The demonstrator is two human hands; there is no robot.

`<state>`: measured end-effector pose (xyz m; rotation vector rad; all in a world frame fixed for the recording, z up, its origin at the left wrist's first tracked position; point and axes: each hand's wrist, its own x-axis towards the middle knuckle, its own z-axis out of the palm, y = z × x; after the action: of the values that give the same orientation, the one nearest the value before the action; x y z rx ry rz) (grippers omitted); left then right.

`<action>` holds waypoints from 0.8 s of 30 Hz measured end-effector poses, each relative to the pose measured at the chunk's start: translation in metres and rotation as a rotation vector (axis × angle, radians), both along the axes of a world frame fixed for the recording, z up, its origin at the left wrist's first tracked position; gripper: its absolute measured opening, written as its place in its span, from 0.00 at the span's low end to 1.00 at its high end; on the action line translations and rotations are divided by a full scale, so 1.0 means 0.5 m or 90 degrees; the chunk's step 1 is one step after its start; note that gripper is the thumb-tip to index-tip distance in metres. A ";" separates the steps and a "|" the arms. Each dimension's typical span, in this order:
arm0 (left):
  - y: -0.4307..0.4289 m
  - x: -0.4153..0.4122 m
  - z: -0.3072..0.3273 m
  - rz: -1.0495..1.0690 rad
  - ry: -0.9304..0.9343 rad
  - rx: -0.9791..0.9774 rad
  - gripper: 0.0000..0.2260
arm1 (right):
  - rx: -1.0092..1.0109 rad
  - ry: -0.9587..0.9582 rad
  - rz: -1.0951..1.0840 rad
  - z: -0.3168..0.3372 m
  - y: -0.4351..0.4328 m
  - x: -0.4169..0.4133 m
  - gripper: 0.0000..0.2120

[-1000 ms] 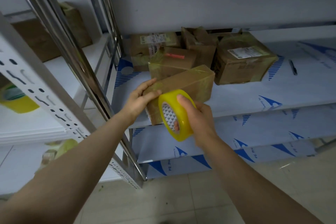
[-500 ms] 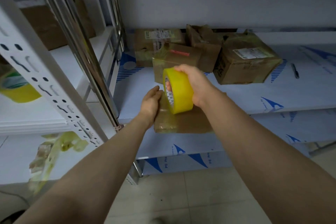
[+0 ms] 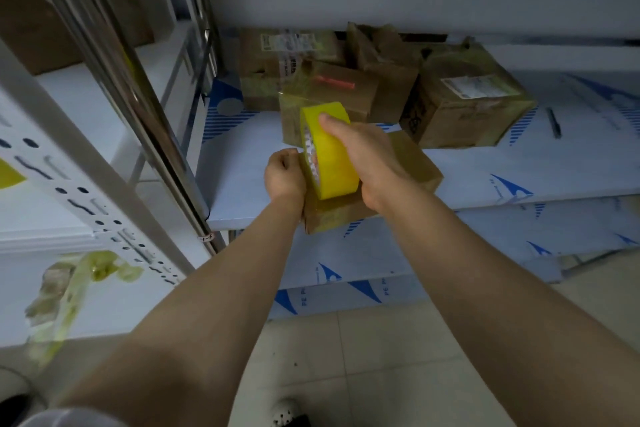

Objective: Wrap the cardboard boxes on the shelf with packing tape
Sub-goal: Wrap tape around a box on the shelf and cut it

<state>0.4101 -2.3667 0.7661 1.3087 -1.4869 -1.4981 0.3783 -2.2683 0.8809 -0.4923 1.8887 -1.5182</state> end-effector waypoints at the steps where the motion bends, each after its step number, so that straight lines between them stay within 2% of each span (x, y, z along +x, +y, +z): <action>1: -0.001 0.000 0.000 0.004 -0.003 -0.007 0.11 | -0.004 -0.010 -0.006 0.012 0.024 0.014 0.13; 3: -0.004 -0.001 -0.001 0.008 -0.011 -0.015 0.11 | -0.008 -0.024 -0.005 0.016 0.082 0.040 0.14; 6: -0.002 -0.003 -0.001 0.003 -0.030 -0.030 0.12 | 0.026 -0.044 -0.007 -0.024 0.172 0.081 0.10; 9: 0.002 -0.001 0.002 0.006 -0.047 -0.047 0.12 | 0.107 -0.119 -0.037 -0.106 0.223 0.108 0.20; 13: -0.002 -0.003 0.007 -0.019 -0.099 -0.073 0.13 | 0.112 -0.111 -0.066 -0.184 0.231 0.117 0.21; 15: -0.002 0.002 0.013 -0.039 -0.203 -0.156 0.13 | 0.113 -0.086 -0.066 -0.208 0.223 0.109 0.22; 17: -0.002 0.005 0.026 -0.068 -0.309 -0.302 0.15 | 0.107 -0.069 -0.073 -0.221 0.214 0.101 0.19; 20: 0.012 -0.016 0.044 -0.183 -0.400 -0.468 0.16 | 0.100 -0.057 -0.079 -0.236 0.199 0.090 0.20; 23: 0.033 -0.046 0.032 -0.352 -0.606 -0.500 0.33 | 0.109 -0.044 -0.091 -0.255 0.183 0.082 0.23; 24: 0.036 -0.051 0.032 -0.365 -0.650 -0.504 0.35 | 0.109 -0.040 -0.094 -0.262 0.182 0.081 0.24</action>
<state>0.3845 -2.3488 0.7820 1.1873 -2.8746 -0.2470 0.4186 -2.1775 0.7501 -0.2291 2.0218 -1.4294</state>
